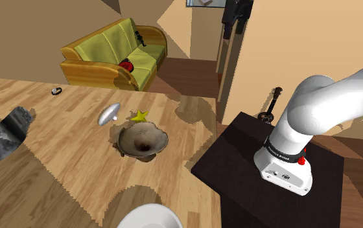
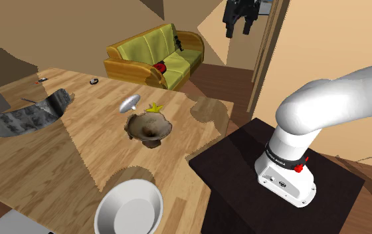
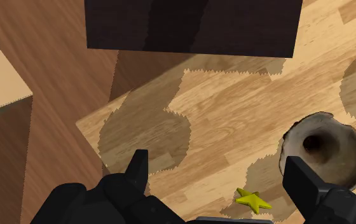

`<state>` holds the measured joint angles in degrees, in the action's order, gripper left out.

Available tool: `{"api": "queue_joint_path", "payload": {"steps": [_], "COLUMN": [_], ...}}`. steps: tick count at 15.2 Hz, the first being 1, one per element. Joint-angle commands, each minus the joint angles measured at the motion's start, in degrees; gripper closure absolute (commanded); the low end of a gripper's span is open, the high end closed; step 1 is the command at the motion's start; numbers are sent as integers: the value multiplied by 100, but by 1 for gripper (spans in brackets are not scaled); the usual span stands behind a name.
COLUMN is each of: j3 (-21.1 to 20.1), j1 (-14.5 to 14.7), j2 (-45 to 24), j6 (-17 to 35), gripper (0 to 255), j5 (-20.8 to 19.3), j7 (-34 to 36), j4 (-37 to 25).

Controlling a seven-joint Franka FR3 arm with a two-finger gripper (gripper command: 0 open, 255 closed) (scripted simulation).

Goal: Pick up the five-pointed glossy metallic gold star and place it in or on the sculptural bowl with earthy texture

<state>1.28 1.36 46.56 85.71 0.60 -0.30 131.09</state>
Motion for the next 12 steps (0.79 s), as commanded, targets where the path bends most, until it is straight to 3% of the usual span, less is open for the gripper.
{"api": "queue_joint_path", "payload": {"steps": [1,12], "j3": [0,386], "j1": [0,463], "j2": [0,-1789], "j6": [0,1879], "gripper": [0,0], "j5": [0,-32], "j7": [0,-1396], "j4": [0,230]}}
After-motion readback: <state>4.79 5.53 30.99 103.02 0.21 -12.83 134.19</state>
